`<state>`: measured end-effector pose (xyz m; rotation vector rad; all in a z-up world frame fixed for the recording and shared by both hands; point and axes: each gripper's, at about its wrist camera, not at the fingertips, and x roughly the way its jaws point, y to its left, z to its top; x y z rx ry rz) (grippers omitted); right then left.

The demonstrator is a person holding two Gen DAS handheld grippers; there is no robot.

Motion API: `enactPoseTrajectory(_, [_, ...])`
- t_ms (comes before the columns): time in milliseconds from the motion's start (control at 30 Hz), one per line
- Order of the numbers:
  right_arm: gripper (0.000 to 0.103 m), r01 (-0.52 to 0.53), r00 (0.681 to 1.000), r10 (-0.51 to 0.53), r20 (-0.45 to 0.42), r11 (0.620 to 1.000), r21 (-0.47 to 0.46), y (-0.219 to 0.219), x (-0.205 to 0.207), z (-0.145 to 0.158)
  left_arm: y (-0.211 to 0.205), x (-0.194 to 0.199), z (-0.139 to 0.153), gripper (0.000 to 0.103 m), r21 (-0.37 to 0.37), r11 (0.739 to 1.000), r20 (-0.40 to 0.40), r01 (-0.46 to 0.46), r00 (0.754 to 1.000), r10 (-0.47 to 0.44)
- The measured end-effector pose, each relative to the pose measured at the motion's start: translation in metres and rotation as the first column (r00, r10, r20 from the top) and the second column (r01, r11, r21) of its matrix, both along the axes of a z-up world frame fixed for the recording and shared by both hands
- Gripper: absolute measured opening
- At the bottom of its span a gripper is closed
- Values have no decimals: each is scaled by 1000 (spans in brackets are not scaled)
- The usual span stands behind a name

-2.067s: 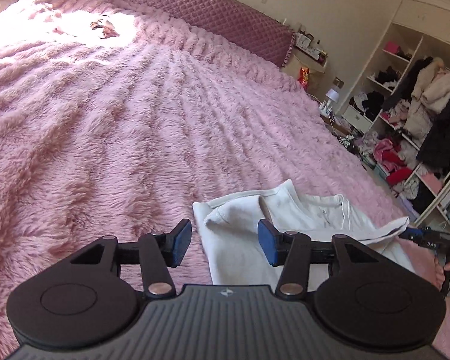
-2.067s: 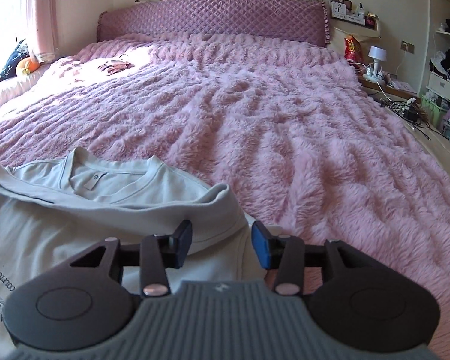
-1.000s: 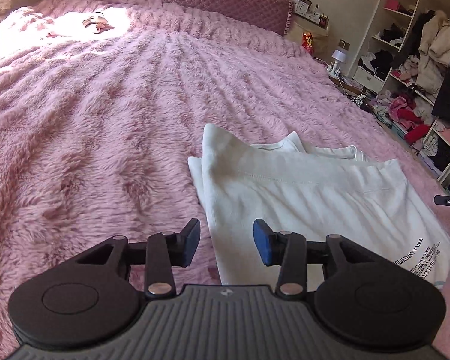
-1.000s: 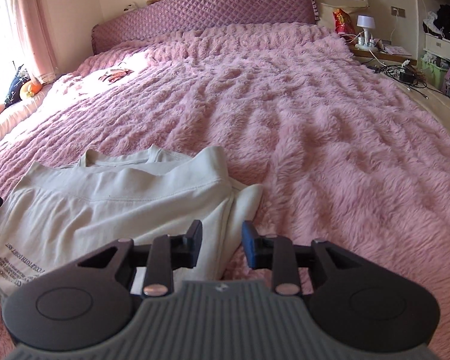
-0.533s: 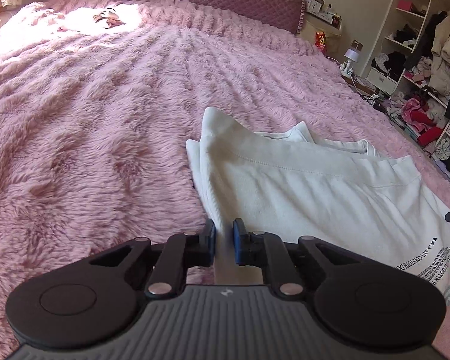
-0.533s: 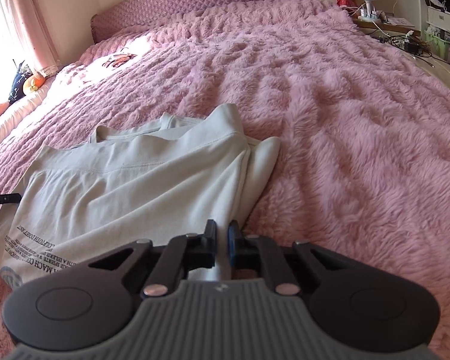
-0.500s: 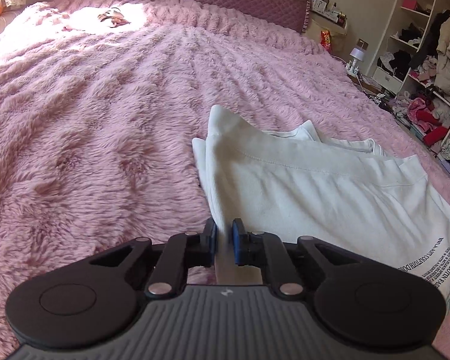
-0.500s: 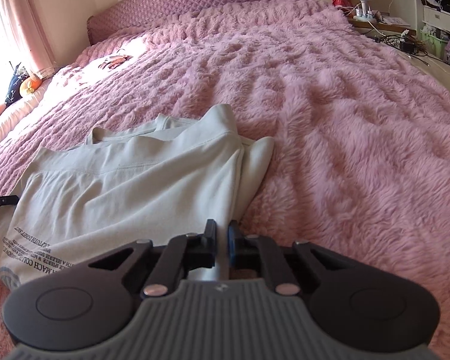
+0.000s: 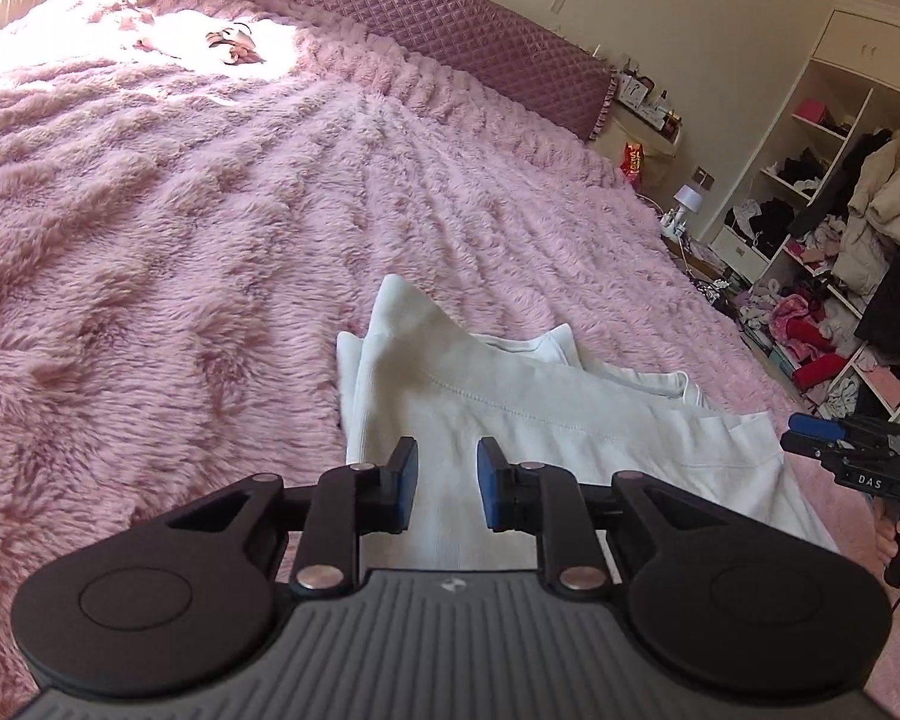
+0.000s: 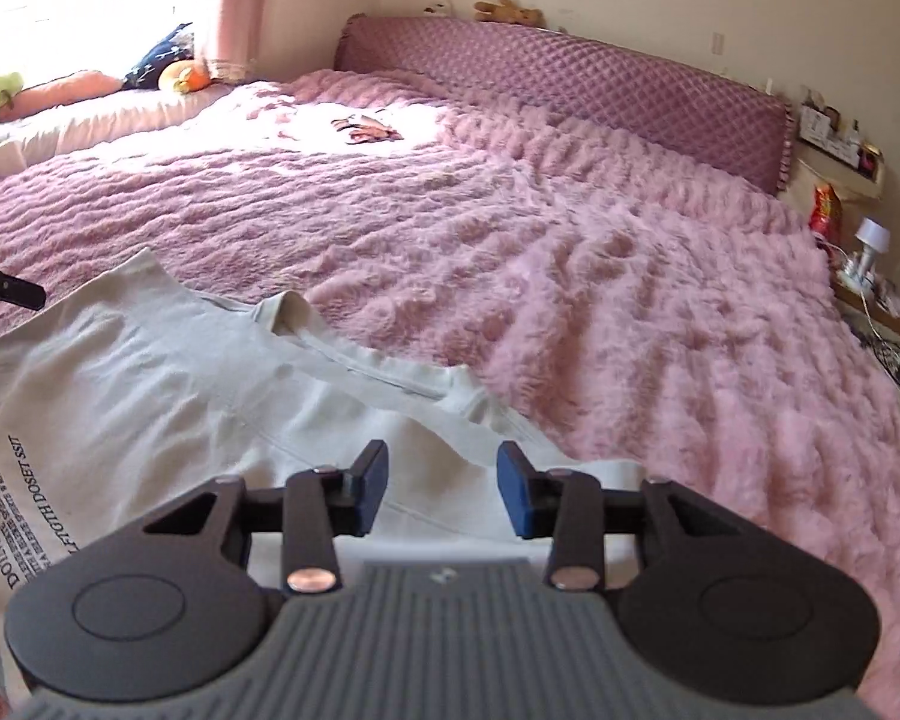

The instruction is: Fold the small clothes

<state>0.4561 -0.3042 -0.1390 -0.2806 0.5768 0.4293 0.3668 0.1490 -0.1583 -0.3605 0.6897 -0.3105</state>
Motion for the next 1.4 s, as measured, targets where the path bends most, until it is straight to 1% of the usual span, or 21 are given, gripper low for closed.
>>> enactPoseTrajectory(67, [34, -69, 998, 68, -18, 997, -33, 26, 22, 1, -5, -2, -10, 23, 21, 1000, -23, 12, 1000, -11])
enactPoseTrajectory(133, [34, -101, 994, 97, -57, 993, -59, 46, 41, -1, -9, -3, -19, 23, 42, 999, -44, 16, 999, -14])
enactPoseTrajectory(167, [34, -115, 990, 108, -87, 991, -74, 53, 50, -5, -9, -4, -21, 26, 44, 999, -41, 14, 999, -12])
enactPoseTrajectory(267, [34, -146, 980, 116, -161, 972, -186, 70, 67, -22, -10, -4, -25, 30, 51, 999, -34, 10, 999, -8])
enactPoseTrajectory(367, [34, -149, 972, 106, -210, 967, -205, 73, 70, -34, -11, -4, -27, 31, 69, 997, -33, 23, 999, -20])
enactPoseTrajectory(400, [23, -156, 967, 108, -231, 967, -202, 74, 72, -37, -11, -4, -27, 31, 70, 997, -31, 25, 999, -23])
enactPoseTrajectory(433, [7, -164, 962, 114, -248, 968, -190, 74, 72, -37, -11, -5, -28, 31, 68, 997, -31, 26, 999, -24])
enactPoseTrajectory(467, [0, -169, 957, 117, -265, 969, -182, 75, 72, -39, -10, -5, -28, 31, 65, 998, -30, 27, 999, -25])
enactPoseTrajectory(633, [0, -167, 968, 123, -217, 966, -199, 80, 67, -34, -9, -4, -29, 31, 57, 998, -31, 29, 999, -27])
enactPoseTrajectory(667, [8, -166, 972, 126, -198, 967, -195, 81, 67, -32, -9, -5, -30, 31, 57, 998, -32, 27, 999, -25])
enactPoseTrajectory(700, [33, -175, 970, 138, -198, 968, -181, 82, 68, -31, -10, -5, -30, 31, 57, 998, -32, 26, 999, -24])
enactPoseTrajectory(733, [41, -176, 971, 141, -194, 968, -181, 84, 69, -30, -10, -5, -30, 31, 58, 998, -34, 27, 999, -25])
enactPoseTrajectory(767, [42, -179, 972, 143, -184, 964, -194, 88, 69, -31, -10, -5, -30, 31, 59, 998, -35, 28, 999, -26])
enactPoseTrajectory(867, [37, -183, 971, 144, -188, 961, -209, 99, 75, -36, -10, -4, -30, 31, 58, 998, -39, 31, 999, -28])
enactPoseTrajectory(933, [20, -179, 967, 134, -217, 963, -203, 104, 81, -41, -10, -4, -30, 31, 60, 998, -40, 32, 999, -30])
enactPoseTrajectory(967, [0, -184, 958, 136, -254, 967, -177, 105, 84, -44, -10, -3, -30, 31, 63, 997, -40, 34, 999, -31])
enactPoseTrajectory(1000, [0, -186, 953, 136, -271, 968, -169, 106, 85, -45, -10, -3, -30, 31, 63, 997, -39, 34, 999, -32])
enactPoseTrajectory(1133, [0, -177, 960, 135, -245, 971, -161, 105, 81, -42, -9, -3, -31, 31, 55, 998, -40, 36, 999, -34])
enactPoseTrajectory(1300, [0, -109, 989, 91, -117, 980, -164, 105, 80, -26, -9, -6, -28, 31, 50, 999, -36, 20, 999, -18])
enactPoseTrajectory(1367, [0, -50, 997, 36, -68, 976, -210, 110, 85, -26, -10, -9, -26, 31, 64, 998, -22, -4, 1000, 6])
enactPoseTrajectory(1400, [0, -24, 996, 5, -88, 975, -219, 110, 91, -29, -12, -10, -25, 31, 77, 997, -14, -7, 1000, 8])
